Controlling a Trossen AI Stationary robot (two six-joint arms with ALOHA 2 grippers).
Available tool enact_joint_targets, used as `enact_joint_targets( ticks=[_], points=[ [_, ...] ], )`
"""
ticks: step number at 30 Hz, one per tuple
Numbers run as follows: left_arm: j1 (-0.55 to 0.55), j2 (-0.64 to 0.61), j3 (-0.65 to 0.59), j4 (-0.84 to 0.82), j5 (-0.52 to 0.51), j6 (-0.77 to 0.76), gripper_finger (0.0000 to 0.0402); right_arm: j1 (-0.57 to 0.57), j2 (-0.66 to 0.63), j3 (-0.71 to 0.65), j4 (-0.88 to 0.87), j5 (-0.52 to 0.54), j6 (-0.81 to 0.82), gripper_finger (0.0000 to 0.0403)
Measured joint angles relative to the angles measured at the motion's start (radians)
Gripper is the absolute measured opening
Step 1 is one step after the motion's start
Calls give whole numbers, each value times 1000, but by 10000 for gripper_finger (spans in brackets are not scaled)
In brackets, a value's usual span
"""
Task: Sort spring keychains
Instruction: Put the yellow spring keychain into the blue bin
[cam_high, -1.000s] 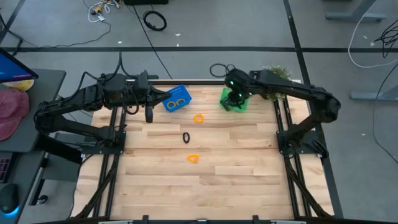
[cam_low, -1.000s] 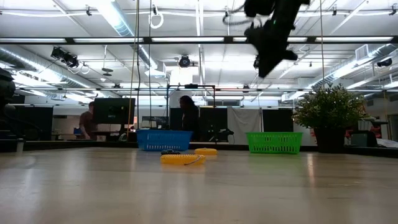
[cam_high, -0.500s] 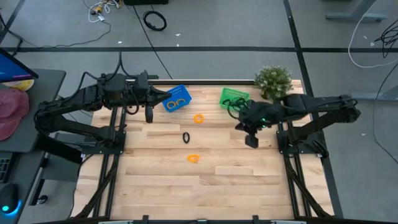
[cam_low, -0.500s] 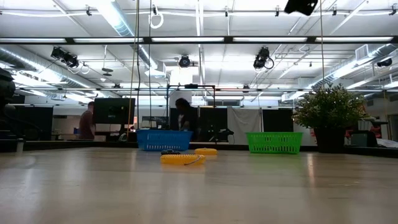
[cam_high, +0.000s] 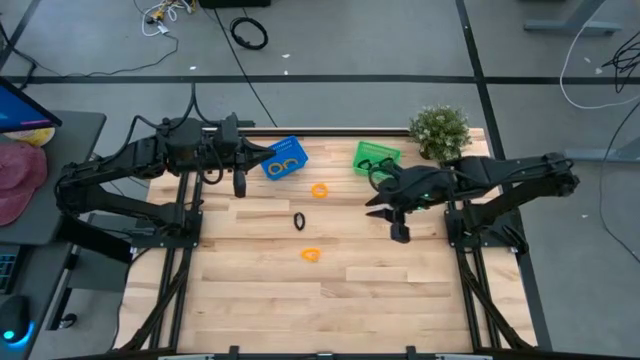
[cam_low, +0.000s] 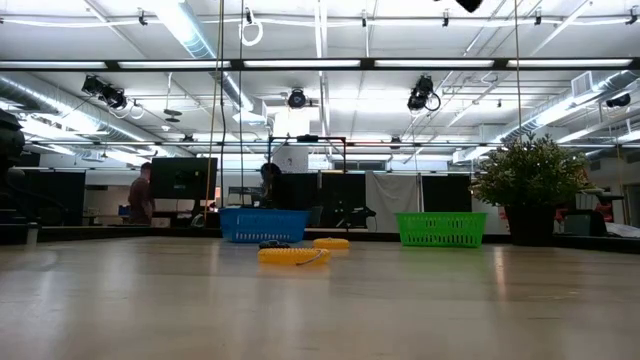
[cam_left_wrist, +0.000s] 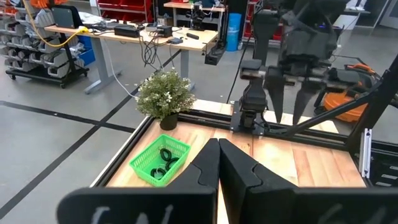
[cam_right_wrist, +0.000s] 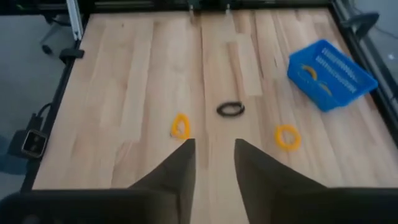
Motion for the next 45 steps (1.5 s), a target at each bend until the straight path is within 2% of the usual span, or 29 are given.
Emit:
enact_joint_targets(
  ticks=[7, 13, 19, 24, 27, 36, 39, 45],
  points=[
    [0, 0, 0, -1, 0, 1, 7, -31, 120, 46, 62, -89, -53, 149],
    [0, 0, 0, -6, 7, 5, 7, -32, 229, 166, 67, -100, -102, 151],
    [0, 0, 0, -63, 63, -49, 7, -36, 265, 178, 44, -97, -99, 151],
    [-16, 21, 2, -156, 121, -163, 7, -37, 256, 178, 14, -97, -68, 151],
    [-51, 67, 1, -191, 143, -166, 7, -37, 240, 179, 20, -97, -50, 151],
    [-152, 254, 1, -86, 158, -25, 7, -37, 188, 179, -26, -97, 0, 151],
    [-157, 315, 1, -62, 214, -23, 9, -37, 151, 179, -81, -96, 35, 151],
    [-156, 420, 0, 10, 254, -26, 41, -37, 76, 179, -142, -41, 75, 151]
  ],
)
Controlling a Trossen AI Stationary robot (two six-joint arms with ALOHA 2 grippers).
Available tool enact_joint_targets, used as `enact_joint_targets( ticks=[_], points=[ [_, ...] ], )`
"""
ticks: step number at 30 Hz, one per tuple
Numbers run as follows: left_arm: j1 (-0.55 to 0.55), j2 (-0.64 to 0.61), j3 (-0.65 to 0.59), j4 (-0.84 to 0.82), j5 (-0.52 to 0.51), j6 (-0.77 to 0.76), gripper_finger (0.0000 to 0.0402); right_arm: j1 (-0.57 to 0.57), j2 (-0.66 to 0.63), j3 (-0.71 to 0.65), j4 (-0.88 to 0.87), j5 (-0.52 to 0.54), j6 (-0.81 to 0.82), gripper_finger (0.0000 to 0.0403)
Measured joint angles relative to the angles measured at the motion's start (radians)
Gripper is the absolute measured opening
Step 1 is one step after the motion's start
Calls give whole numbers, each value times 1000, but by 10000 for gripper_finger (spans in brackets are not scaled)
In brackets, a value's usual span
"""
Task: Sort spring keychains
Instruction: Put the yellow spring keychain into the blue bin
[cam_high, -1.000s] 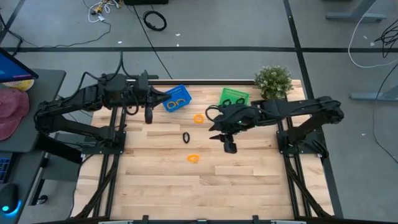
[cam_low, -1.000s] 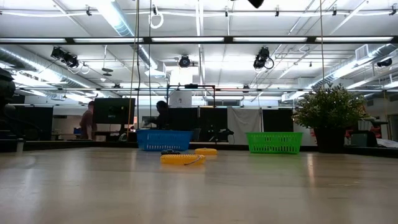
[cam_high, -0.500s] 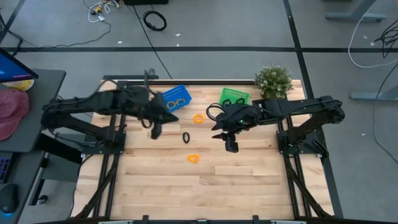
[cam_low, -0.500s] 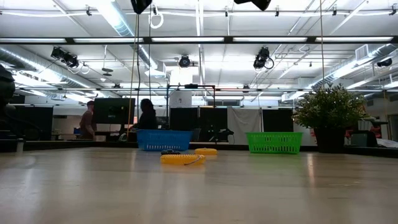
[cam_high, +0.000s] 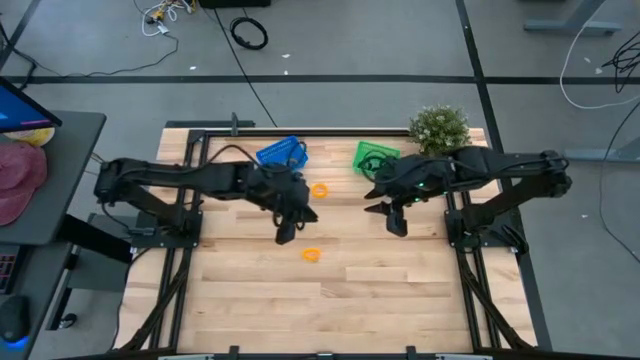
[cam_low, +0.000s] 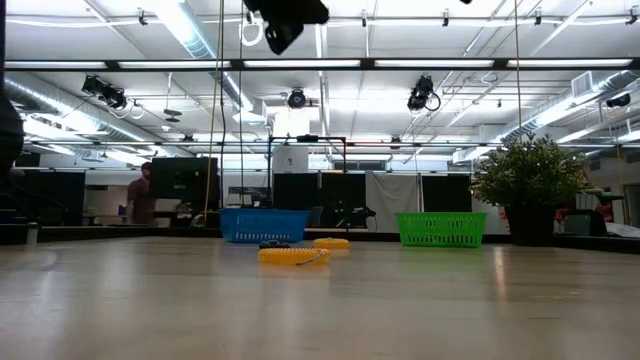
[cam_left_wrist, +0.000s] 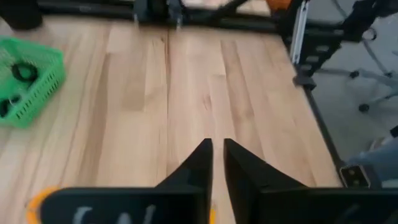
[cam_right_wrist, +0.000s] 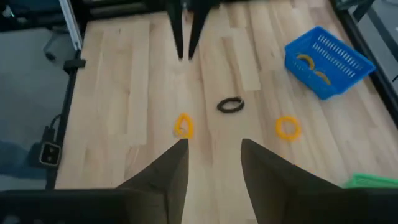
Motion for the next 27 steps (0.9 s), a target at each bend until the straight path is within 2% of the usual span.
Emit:
enact_joint_targets(
  ticks=[9, 16, 20, 24, 27],
  points=[
    [-25, 105, 0, -109, 1, 21, 138, 0, -37, 0, -6, 25, 3, 151],
    [-52, 241, 0, -128, 1, 115, 215, 0, -34, -2, -4, 25, 0, 151],
    [-79, 313, 0, -138, 8, 191, 230, 0, -34, -2, -5, 24, 3, 151],
    [-112, 370, 0, -143, 59, 273, 229, 0, -34, -2, -5, 25, 11, 151],
    [-131, 408, 0, -142, 61, 312, 224, 0, -34, -3, -5, 25, 18, 151]
  ],
)
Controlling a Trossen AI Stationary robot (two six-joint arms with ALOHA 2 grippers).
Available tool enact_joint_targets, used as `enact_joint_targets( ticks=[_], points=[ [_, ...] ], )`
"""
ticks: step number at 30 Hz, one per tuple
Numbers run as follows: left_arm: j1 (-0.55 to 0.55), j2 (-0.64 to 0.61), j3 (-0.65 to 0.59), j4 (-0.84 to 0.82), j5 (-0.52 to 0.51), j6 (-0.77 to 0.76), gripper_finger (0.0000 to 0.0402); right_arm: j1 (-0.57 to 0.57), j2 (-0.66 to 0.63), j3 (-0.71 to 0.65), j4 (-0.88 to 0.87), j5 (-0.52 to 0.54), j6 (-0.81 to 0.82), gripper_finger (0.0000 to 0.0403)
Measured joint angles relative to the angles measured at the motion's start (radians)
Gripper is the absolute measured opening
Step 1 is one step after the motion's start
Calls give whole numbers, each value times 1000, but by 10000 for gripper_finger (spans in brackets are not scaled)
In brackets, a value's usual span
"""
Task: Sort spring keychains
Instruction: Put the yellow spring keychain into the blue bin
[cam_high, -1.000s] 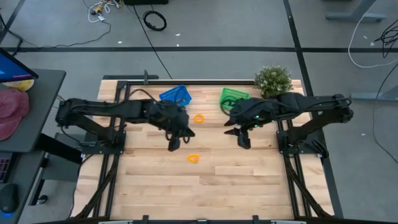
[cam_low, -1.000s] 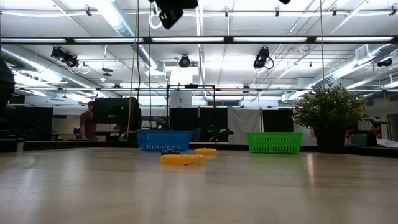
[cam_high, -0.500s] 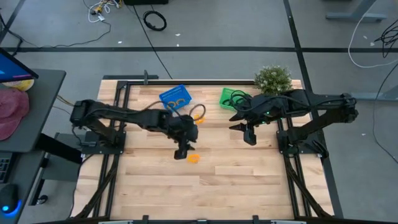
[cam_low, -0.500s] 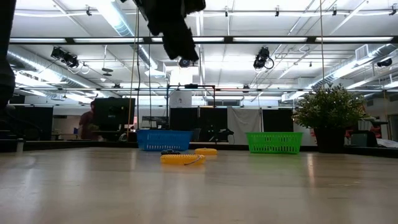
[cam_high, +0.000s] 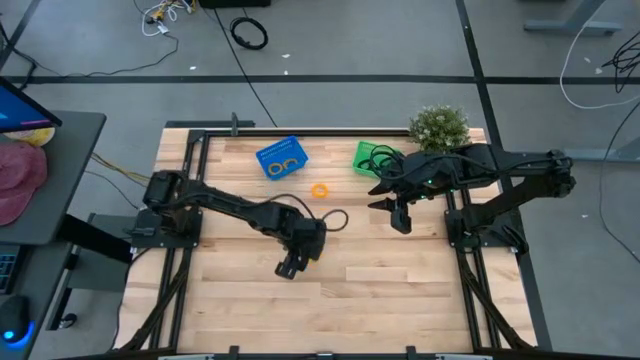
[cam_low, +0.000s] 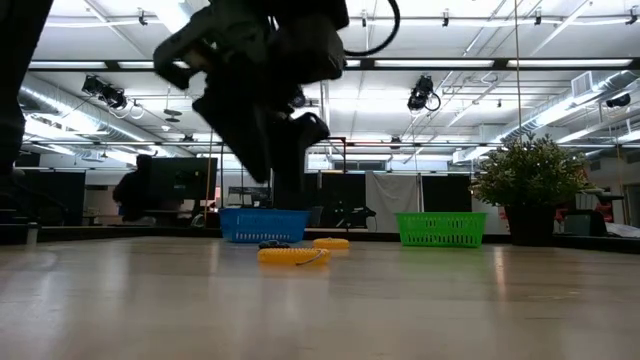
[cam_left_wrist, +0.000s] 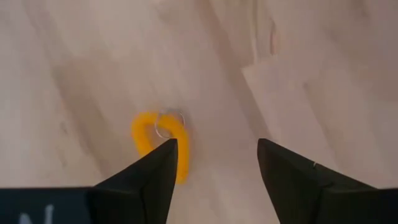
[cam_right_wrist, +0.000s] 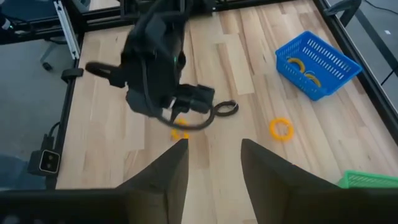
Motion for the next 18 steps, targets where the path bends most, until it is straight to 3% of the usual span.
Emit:
enact_joint_targets(
  ticks=[11, 18],
  points=[
    [-16, 125, 1, 31, -56, 17, 208, 0, 0, 0, 6, 0, 5, 151],
    [-16, 143, 2, 31, -109, 2, 195, 0, 0, 0, 6, 0, 7, 151]
  ],
)
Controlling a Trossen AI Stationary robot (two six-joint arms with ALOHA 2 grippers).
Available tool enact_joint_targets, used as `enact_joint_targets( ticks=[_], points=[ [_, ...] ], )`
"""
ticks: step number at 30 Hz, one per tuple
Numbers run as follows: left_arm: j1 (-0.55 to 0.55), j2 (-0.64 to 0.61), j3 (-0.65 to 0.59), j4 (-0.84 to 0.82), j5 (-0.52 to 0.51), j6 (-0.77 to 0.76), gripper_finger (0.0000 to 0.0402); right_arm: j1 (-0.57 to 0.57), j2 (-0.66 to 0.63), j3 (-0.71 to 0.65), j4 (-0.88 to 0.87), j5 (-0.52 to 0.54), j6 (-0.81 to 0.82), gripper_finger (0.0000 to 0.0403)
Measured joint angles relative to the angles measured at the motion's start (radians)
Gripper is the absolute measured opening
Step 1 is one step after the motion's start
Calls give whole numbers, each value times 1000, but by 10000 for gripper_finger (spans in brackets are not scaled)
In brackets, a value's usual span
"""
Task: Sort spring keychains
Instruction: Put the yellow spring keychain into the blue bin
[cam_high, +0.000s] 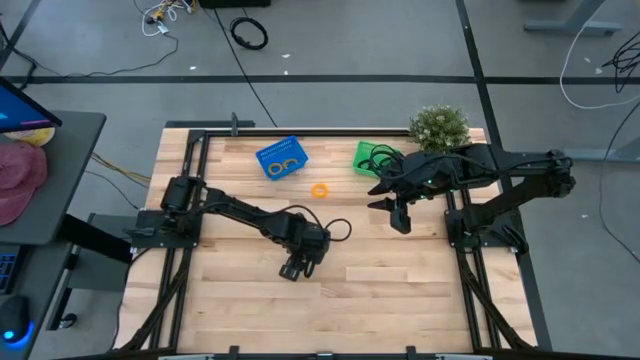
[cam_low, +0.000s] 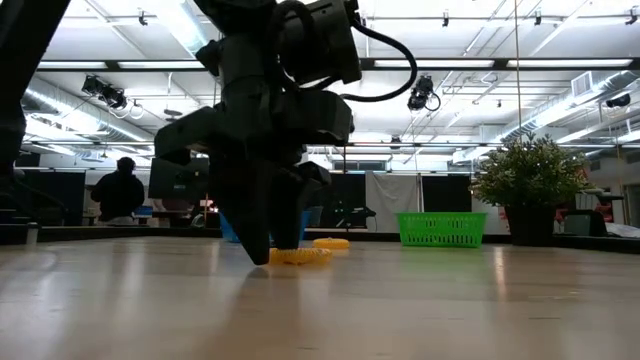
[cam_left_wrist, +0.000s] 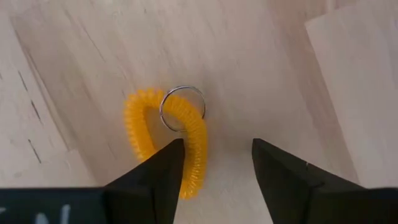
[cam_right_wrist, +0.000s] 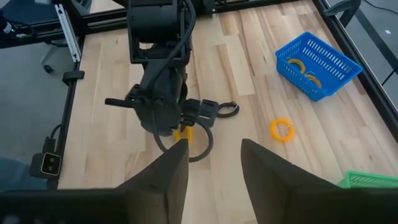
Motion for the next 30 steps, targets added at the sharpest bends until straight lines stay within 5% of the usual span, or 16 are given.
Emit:
enact_joint_targets(
  ticks=[6, 16, 23, 30],
  points=[
    [1, 0, 0, 0, -4, 0, 153, 0, 0, 0, 0, 0, 0, 151],
    [0, 0, 0, -1, -20, -27, 15, 0, 0, 0, 0, 0, 0, 151],
    [1, -32, -3, -43, -26, -27, 18, 0, 0, 0, 0, 0, 0, 151],
    [0, -189, -3, -80, -123, -54, 10, 0, 0, 0, -8, 6, 0, 151]
  ],
)
